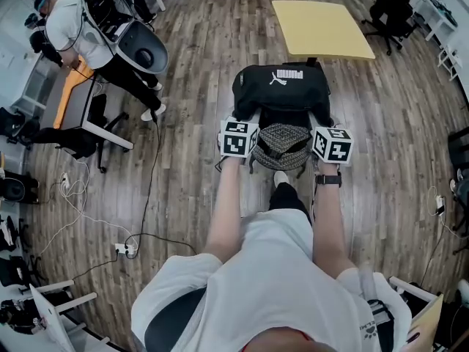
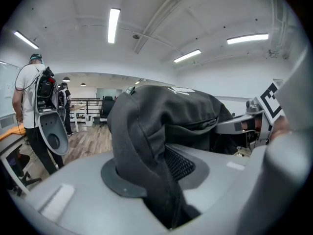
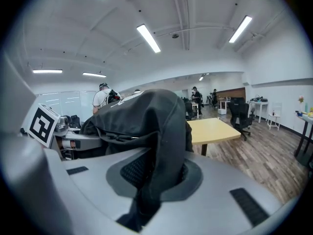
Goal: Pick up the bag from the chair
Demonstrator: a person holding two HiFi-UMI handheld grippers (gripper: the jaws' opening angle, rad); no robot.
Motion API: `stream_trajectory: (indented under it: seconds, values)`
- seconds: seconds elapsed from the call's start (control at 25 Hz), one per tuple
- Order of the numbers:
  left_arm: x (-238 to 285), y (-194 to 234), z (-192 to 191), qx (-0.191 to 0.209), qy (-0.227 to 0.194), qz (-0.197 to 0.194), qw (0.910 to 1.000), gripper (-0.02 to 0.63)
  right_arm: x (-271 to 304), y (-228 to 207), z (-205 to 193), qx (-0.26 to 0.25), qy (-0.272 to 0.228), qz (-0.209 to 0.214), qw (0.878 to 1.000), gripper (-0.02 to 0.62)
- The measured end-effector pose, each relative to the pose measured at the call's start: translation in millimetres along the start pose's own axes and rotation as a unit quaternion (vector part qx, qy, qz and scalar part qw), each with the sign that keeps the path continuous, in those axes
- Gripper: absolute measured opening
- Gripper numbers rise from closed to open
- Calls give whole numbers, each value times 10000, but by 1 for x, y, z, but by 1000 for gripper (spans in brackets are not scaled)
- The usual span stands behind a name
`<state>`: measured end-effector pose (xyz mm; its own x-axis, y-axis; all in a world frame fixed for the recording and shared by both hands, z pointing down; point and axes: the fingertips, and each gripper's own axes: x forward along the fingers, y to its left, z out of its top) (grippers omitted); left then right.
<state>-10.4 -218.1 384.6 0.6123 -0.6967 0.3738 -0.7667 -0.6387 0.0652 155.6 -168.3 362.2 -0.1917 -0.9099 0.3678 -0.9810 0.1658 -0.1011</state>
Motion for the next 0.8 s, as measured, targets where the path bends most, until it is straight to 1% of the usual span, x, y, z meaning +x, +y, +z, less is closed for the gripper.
stream_trajectory:
  seconds: [0.32,0.44,0.8]
  values:
    - [-27,-19,59,259,-678,-24,9974,140,-41,1,57,-200,-662,-247,9973,66]
    - [-41,-24,73,364,-880,-22,9955,140,-56,6,69,-255,-880,-303,9953,66]
    - [-66,-38,108,570,-1302,-40,9898,140,-87,12,99,-394,-1337,-384,9895,66]
